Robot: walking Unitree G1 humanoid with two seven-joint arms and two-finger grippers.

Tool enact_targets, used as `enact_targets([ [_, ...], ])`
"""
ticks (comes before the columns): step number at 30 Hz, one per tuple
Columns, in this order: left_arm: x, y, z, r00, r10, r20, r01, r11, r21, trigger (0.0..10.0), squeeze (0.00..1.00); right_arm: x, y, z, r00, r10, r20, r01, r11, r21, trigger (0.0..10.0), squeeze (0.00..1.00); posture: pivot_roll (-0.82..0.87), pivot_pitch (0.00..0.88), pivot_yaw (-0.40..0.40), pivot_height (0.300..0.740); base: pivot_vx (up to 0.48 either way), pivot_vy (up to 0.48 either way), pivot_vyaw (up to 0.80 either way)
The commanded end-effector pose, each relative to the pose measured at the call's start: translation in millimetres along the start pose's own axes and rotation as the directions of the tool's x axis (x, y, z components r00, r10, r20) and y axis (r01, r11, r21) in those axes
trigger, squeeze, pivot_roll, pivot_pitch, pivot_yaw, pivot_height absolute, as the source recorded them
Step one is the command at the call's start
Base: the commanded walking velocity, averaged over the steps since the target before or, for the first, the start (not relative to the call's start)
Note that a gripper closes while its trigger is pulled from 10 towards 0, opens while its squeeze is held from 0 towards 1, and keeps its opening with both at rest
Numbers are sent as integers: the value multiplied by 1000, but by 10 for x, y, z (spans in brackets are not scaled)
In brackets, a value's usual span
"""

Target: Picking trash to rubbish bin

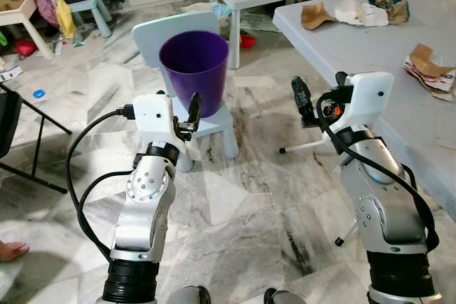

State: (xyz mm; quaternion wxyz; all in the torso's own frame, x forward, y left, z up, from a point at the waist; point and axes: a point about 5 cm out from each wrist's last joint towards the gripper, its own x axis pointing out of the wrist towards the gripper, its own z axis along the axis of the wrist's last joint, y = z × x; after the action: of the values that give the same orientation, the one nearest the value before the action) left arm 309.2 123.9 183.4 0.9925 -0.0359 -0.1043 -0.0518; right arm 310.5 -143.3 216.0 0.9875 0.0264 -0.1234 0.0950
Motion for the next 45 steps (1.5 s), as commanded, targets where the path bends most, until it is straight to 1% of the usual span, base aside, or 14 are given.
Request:
enact_targets([
  [1,9,11,7,1000,1,-1,-1,1000,-9,10000,0,7,2,17,1000,-7,9,7,1000,-8,10000,0,-17,130,35,740,0,0,0],
  [5,1,-7,3,1000,-11,0,11,1000,-15,10000,0,12,7,20,1000,-5,11,5,1000,-9,10000,0,-18,130,36,740,0,0,0],
  [21,2,2,-5,1000,-10,-5,10,1000,-17,10000,0,20,11,27,1000,-1,20,1,1000,-16,10000,0,-17,122,37,740,276,0,-800],
  [26,-25,-24,-24,1000,-14,-14,14,1000,-27,10000,0,12,14,23,1000,-3,22,3,1000,-13,10000,0,-15,130,38,740,291,0,0],
  [35,0,-5,-13,1000,-7,-9,7,1000,-23,10000,0,13,1,28,1000,-7,26,8,1000,-17,10000,0,-18,130,36,740,275,0,0],
  [45,-7,-14,-23,1000,-9,-13,9,1000,-27,10000,0,13,-3,31,1000,-8,27,8,1000,-20,10000,0,-19,130,35,740,269,0,0],
])
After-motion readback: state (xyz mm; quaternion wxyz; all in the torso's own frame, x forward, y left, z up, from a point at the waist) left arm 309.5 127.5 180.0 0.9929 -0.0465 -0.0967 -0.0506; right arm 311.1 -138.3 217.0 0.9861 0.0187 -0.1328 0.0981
